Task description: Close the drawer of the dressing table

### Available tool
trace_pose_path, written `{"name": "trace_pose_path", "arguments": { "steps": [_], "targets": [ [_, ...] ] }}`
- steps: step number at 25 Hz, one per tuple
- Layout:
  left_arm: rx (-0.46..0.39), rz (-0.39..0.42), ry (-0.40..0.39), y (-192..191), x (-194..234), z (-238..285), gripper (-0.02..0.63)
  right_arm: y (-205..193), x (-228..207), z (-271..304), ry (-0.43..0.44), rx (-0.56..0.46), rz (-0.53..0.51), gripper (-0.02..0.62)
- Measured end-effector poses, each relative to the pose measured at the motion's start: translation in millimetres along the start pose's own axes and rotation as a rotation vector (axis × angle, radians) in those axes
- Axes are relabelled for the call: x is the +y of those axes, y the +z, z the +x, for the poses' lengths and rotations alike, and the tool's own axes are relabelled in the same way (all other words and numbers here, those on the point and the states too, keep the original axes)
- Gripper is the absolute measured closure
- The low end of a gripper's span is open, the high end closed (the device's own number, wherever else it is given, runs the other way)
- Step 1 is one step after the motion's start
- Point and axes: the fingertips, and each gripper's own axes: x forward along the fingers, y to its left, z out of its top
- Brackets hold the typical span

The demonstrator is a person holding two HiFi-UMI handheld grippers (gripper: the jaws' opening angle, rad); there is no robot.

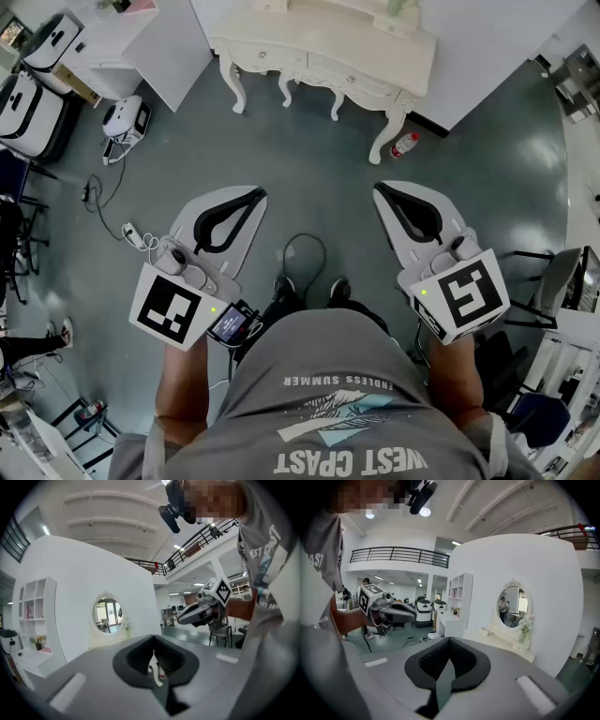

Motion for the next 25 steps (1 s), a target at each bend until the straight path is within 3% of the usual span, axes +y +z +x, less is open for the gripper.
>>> {"name": "trace_pose_path", "arguments": {
  "steps": [25],
  "targets": [
    [0.013,0.006,0.005,3.5,-10.5,14.2,0.603,-9.9,-17.2,-8.4,0.002,0.005,0.008,0.595]
  ]
}}
